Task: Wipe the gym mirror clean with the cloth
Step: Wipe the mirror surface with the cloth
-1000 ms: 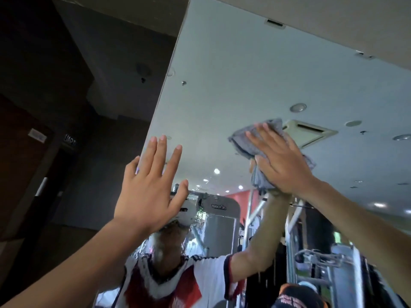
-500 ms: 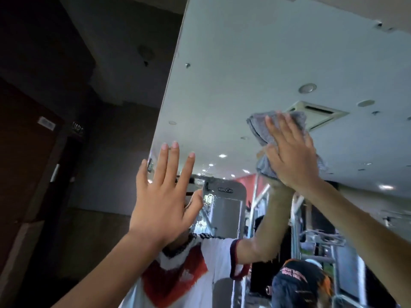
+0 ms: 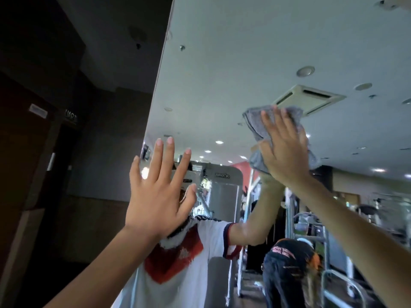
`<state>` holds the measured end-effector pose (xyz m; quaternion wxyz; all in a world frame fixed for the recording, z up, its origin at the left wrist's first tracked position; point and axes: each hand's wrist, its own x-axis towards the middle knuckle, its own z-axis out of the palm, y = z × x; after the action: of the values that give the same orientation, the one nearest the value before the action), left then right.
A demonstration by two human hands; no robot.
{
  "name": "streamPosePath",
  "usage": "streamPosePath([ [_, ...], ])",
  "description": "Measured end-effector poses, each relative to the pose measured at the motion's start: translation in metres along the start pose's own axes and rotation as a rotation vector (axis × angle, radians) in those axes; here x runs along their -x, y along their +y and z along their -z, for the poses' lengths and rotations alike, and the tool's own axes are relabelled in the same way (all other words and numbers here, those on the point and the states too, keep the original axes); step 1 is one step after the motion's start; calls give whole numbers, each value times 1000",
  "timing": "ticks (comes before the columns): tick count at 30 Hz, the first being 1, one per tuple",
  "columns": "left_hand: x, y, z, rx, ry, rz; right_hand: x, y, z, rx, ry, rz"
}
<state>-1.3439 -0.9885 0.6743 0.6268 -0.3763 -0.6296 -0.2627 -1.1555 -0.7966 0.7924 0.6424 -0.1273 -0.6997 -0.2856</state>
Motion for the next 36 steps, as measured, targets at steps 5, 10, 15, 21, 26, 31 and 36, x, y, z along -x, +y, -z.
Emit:
streamPosePath([
  [5, 19, -2, 2, 6, -2, -21, 85, -33, -3, 66, -171, 622],
  [10, 48, 5, 0, -19, -15, -30, 73, 33, 10, 83, -150, 416],
  [15, 47, 0, 0, -11, -20, -29, 76, -41, -5, 34, 30, -37],
  [21, 48, 1, 0, 1, -14, -12, 143, -6, 10, 149, -223, 718],
  [26, 51, 4, -1, -10, 16, -9, 108, 8, 11, 129, -53, 199],
  [31, 55, -1, -2, 8, 59, -32, 157, -64, -3, 88, -60, 172],
  [36, 95, 1, -2, 32, 17, -29, 199, -7, 15, 118, -202, 489],
])
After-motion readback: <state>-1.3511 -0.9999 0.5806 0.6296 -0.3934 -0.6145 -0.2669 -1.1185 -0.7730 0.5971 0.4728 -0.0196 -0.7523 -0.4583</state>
